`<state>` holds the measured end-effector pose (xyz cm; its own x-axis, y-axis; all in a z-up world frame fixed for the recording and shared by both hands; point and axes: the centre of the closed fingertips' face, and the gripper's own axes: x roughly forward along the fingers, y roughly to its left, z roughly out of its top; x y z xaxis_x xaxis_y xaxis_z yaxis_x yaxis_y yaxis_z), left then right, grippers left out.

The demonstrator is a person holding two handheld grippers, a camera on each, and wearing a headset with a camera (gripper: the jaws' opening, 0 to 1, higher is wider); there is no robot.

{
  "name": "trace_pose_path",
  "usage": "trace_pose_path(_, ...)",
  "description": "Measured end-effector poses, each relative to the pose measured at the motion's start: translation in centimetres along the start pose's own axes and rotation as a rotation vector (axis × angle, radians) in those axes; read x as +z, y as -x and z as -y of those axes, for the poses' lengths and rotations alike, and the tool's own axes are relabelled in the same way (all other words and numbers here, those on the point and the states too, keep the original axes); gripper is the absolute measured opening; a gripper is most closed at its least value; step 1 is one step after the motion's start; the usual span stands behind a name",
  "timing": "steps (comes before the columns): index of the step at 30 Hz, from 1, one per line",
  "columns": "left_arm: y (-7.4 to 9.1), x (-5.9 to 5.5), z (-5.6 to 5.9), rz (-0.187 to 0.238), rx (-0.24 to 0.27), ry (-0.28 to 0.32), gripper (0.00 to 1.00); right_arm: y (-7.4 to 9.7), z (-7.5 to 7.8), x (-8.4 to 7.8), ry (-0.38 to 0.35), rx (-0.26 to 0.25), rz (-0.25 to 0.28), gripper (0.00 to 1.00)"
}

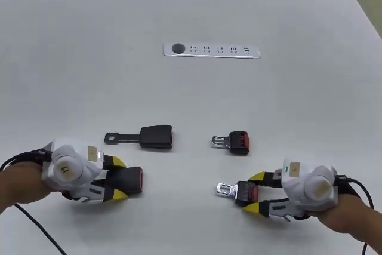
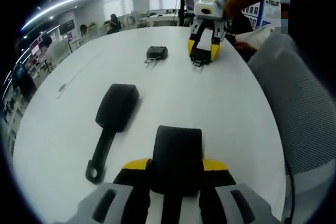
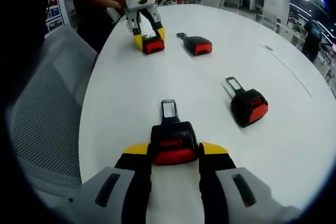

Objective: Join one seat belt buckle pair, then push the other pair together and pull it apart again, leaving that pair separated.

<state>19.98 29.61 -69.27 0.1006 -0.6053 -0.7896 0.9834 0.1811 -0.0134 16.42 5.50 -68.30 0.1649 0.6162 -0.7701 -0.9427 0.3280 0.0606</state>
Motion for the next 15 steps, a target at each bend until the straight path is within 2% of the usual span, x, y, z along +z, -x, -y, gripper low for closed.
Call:
trace_pose_path(5,0.1,0.3,0.2,-0.018,-0.022,-0.029,0.36,-0.2,0.0,0.4,0.013,0.003,-0.004,0.34)
trace_pose_path(15,0.3,0.2,0.4,-0.023,-0.032,-0.032,0.36,-1.5,0.5,1.5,0.026,0.01,0.009,0.34)
